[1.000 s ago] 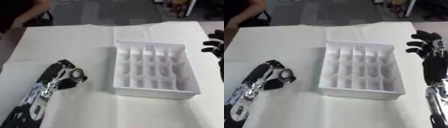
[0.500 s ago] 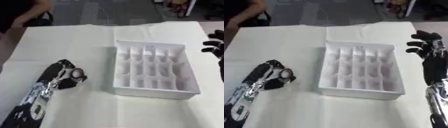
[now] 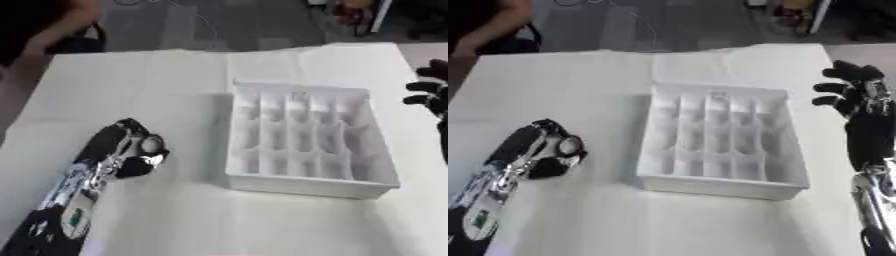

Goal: Pick up objects on the table and place them in the box.

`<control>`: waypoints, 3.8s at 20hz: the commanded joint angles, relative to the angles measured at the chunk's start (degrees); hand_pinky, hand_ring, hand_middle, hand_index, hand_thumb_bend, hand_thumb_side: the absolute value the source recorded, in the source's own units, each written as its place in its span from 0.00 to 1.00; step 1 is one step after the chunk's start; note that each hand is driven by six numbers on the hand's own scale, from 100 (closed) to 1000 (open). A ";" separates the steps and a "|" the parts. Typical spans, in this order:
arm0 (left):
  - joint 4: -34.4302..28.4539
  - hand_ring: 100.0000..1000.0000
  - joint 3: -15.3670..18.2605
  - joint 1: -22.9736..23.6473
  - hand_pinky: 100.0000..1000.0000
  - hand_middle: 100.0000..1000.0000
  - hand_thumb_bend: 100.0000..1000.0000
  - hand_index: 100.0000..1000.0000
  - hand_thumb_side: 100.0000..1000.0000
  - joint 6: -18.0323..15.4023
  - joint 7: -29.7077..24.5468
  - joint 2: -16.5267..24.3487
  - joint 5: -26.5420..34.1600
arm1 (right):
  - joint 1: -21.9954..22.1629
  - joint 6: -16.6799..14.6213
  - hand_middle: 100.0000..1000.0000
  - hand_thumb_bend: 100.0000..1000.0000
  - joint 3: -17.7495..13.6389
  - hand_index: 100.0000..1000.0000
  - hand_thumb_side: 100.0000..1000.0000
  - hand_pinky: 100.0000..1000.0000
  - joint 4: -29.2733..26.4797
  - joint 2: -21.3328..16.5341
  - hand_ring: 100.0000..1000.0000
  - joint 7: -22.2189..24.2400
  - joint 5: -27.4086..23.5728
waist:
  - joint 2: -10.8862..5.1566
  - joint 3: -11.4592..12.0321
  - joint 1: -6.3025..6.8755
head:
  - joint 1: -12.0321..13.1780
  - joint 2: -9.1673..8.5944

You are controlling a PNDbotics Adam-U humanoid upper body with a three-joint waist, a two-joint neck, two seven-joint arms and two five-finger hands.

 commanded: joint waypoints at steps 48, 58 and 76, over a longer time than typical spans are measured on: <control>-11.32 0.78 -3.15 -7.85 0.83 0.74 0.07 0.52 0.38 1.01 -2.25 1.68 2.20 | -0.34 -0.11 0.68 0.00 -0.60 0.79 0.99 0.55 -0.25 -0.14 0.63 0.57 -0.28 | -0.97 -1.41 0.53 | 1.23 -1.59; -11.51 0.78 -7.45 -10.17 0.83 0.74 0.07 0.52 0.39 -2.12 -5.42 -1.20 2.12 | -0.31 -0.11 0.68 0.00 -0.52 0.79 0.99 0.55 -0.10 -0.06 0.63 0.80 -0.35 | -0.99 -1.48 0.51 | 1.94 -1.79; -7.09 0.78 -11.27 -13.82 0.83 0.74 0.05 0.53 0.41 -6.27 -7.11 -7.62 0.64 | -0.36 0.00 0.68 0.00 -0.32 0.79 0.99 0.55 0.10 0.22 0.63 1.32 -0.42 | -0.99 -1.58 0.26 | 3.10 -2.48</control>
